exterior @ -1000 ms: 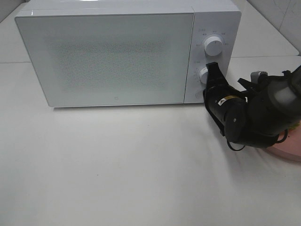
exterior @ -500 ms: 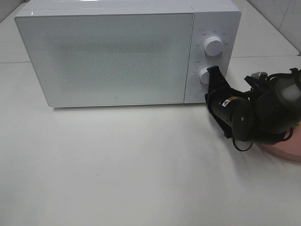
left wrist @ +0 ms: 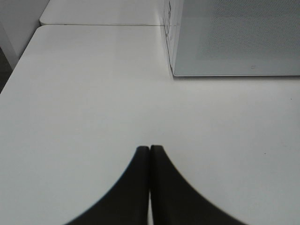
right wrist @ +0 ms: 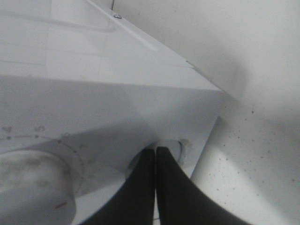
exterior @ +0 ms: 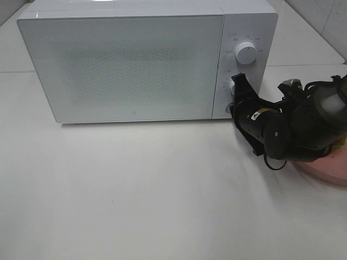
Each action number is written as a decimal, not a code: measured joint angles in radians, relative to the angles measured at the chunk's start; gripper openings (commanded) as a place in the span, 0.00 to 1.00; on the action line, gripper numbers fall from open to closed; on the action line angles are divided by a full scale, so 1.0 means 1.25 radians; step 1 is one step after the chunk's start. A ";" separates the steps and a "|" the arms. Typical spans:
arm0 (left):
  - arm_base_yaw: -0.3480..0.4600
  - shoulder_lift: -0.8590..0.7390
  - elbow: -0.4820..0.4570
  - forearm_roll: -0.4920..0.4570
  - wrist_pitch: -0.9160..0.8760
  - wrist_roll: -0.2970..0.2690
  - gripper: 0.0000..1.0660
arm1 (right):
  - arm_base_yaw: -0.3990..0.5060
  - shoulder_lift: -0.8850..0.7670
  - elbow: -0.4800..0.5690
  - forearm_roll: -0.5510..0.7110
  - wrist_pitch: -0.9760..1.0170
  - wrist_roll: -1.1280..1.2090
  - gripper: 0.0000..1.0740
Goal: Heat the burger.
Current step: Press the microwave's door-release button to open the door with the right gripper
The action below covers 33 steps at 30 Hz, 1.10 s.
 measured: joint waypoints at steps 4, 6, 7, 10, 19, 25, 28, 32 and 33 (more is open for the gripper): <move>0.000 0.000 0.000 0.000 0.000 0.000 0.00 | 0.000 0.024 -0.013 -0.030 -0.006 0.031 0.00; 0.000 0.000 0.000 0.000 0.000 0.000 0.00 | 0.000 0.032 -0.015 -0.034 -0.015 0.046 0.00; 0.000 0.000 0.000 0.000 0.000 0.000 0.00 | 0.000 0.042 -0.016 -0.038 -0.038 0.070 0.00; 0.000 0.000 0.000 0.000 0.000 0.000 0.00 | 0.001 0.047 -0.016 -0.042 -0.057 0.092 0.00; 0.000 0.000 0.000 0.000 0.000 0.000 0.00 | 0.001 0.050 -0.016 -0.041 -0.068 0.100 0.00; 0.000 0.000 0.000 0.000 0.000 0.000 0.00 | 0.001 0.052 -0.030 -0.032 -0.056 0.098 0.00; 0.000 0.000 0.000 0.000 0.000 0.000 0.00 | 0.002 0.053 -0.037 -0.024 -0.038 0.094 0.00; 0.000 0.000 0.000 0.000 0.000 0.000 0.00 | 0.004 0.053 -0.041 -0.015 -0.030 0.093 0.00; 0.000 0.000 0.000 0.000 0.000 0.000 0.00 | 0.004 0.053 -0.042 -0.014 -0.029 0.093 0.00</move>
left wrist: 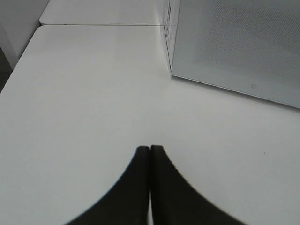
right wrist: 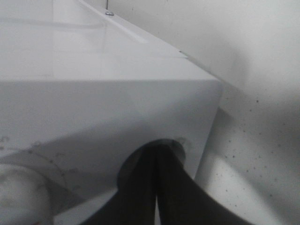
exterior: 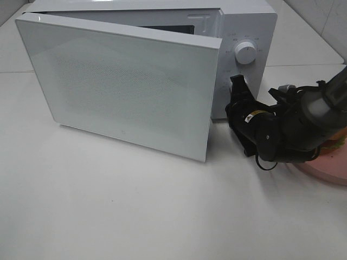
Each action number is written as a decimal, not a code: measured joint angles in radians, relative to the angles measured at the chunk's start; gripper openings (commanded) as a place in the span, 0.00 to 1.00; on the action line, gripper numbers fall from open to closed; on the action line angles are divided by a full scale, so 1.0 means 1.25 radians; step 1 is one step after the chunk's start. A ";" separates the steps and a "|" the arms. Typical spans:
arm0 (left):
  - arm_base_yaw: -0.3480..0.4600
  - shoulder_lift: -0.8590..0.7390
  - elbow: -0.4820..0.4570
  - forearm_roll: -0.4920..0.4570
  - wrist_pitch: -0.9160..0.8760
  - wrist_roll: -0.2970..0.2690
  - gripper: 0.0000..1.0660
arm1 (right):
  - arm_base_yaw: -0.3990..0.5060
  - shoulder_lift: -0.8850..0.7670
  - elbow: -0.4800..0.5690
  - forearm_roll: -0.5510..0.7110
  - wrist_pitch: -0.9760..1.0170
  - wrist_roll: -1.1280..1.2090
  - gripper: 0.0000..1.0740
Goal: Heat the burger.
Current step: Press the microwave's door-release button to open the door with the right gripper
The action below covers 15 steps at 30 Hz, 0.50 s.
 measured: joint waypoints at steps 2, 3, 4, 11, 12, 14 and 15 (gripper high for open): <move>0.000 0.000 0.000 0.000 0.000 0.000 0.00 | 0.000 0.000 0.000 0.000 0.000 0.000 0.00; 0.000 0.000 0.000 0.000 0.000 0.000 0.00 | 0.000 0.000 0.000 0.000 0.002 0.000 0.00; 0.000 0.000 0.000 0.000 0.000 0.000 0.00 | 0.000 -0.002 0.000 -0.001 0.005 0.000 0.00; 0.000 0.000 0.000 0.000 0.000 0.000 0.00 | -0.006 -0.041 0.005 -0.014 0.071 -0.015 0.00; 0.000 0.000 0.000 0.000 0.000 0.000 0.00 | -0.007 -0.049 0.010 -0.018 0.072 -0.015 0.00; 0.000 0.000 0.000 0.000 0.000 0.000 0.00 | -0.009 -0.064 0.023 -0.026 0.078 -0.016 0.00; 0.000 0.000 0.000 0.000 0.000 0.000 0.00 | -0.009 -0.073 0.033 -0.033 0.078 -0.016 0.00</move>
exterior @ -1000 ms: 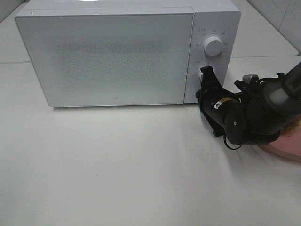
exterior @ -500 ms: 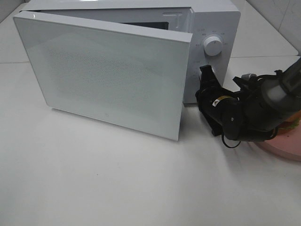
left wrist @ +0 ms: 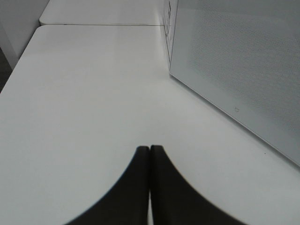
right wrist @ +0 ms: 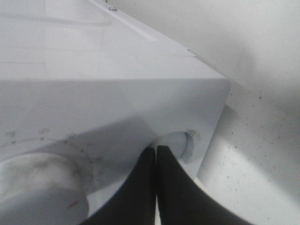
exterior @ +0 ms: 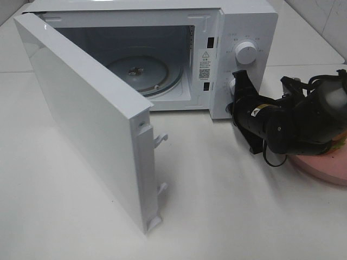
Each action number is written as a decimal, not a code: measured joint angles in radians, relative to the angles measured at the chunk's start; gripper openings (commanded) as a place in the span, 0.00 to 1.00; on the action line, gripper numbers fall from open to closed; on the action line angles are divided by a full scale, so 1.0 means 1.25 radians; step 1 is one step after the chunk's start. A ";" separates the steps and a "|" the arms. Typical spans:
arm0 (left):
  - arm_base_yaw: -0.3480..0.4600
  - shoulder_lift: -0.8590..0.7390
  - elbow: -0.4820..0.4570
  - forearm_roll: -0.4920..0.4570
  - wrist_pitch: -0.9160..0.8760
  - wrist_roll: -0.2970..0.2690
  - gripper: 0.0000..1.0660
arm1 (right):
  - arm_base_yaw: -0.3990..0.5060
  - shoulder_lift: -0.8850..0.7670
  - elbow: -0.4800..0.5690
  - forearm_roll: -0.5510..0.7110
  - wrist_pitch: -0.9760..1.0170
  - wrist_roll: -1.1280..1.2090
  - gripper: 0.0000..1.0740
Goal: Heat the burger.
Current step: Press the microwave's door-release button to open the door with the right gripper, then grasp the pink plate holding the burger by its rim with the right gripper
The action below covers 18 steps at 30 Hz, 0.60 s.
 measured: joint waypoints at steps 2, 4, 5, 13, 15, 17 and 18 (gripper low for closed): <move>0.000 0.000 0.000 0.000 0.000 0.000 0.00 | 0.000 -0.018 0.020 -0.017 -0.006 0.000 0.01; 0.000 0.000 0.000 0.000 0.000 0.000 0.00 | 0.001 -0.033 0.041 -0.046 -0.024 0.000 0.02; 0.000 0.000 0.000 0.000 0.000 0.000 0.00 | 0.001 -0.042 0.052 -0.058 -0.036 0.000 0.02; 0.000 0.000 0.000 0.000 0.000 0.000 0.00 | 0.002 -0.098 0.137 -0.156 -0.043 -0.003 0.04; 0.000 0.000 0.000 0.000 0.000 0.000 0.00 | 0.002 -0.106 0.146 -0.194 -0.045 -0.018 0.05; 0.000 0.000 0.000 0.000 0.000 0.000 0.00 | 0.002 -0.106 0.150 -0.247 -0.051 -0.049 0.05; 0.000 0.000 0.000 0.000 0.000 0.000 0.00 | 0.002 -0.106 0.150 -0.274 -0.051 -0.073 0.05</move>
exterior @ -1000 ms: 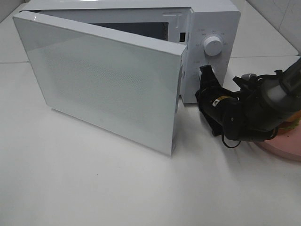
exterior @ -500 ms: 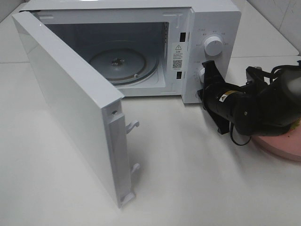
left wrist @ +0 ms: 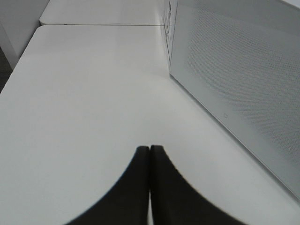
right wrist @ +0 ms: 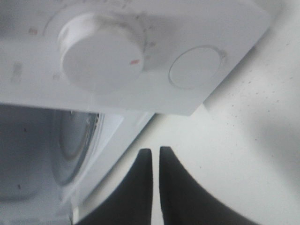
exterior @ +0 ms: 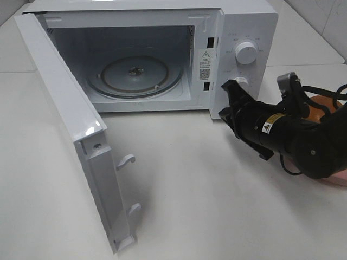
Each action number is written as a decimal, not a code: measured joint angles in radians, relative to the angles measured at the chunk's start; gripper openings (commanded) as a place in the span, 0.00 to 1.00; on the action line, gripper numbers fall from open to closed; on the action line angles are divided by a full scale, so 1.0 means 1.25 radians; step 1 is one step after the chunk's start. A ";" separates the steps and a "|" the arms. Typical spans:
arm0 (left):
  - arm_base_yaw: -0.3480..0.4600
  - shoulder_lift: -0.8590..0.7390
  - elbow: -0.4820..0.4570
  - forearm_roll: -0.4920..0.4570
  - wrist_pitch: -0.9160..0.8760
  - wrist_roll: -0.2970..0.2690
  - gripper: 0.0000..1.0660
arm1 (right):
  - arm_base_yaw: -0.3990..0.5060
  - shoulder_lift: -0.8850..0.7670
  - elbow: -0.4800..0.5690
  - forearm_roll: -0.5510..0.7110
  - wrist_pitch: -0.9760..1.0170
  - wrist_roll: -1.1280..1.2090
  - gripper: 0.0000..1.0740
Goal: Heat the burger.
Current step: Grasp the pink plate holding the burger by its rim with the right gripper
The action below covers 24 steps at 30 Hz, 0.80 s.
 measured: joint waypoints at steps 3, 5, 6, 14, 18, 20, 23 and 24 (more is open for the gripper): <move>0.000 0.000 0.000 0.000 0.000 0.000 0.00 | 0.000 -0.001 0.000 -0.101 -0.014 -0.080 0.06; 0.000 0.000 0.000 0.000 0.000 0.000 0.00 | 0.000 -0.002 0.000 -0.155 -0.022 -0.132 0.07; 0.000 0.000 0.000 0.000 0.000 0.000 0.00 | 0.000 -0.002 0.000 -0.182 -0.026 -0.159 0.07; 0.000 0.000 0.000 0.000 0.000 0.000 0.00 | 0.000 -0.053 0.001 -0.275 0.039 -0.354 0.08; 0.000 0.000 0.000 0.000 0.000 0.000 0.00 | 0.000 -0.110 0.002 -0.290 0.109 -0.434 0.08; 0.000 0.000 0.000 0.000 0.000 0.000 0.00 | 0.000 -0.149 0.002 -0.331 0.170 -0.449 0.09; 0.000 0.000 0.000 0.000 0.000 0.000 0.00 | 0.000 -0.186 0.002 -0.386 0.226 -0.442 0.09; 0.000 0.000 0.000 0.000 0.000 0.000 0.00 | 0.000 -0.186 0.002 -0.386 0.226 -0.442 0.09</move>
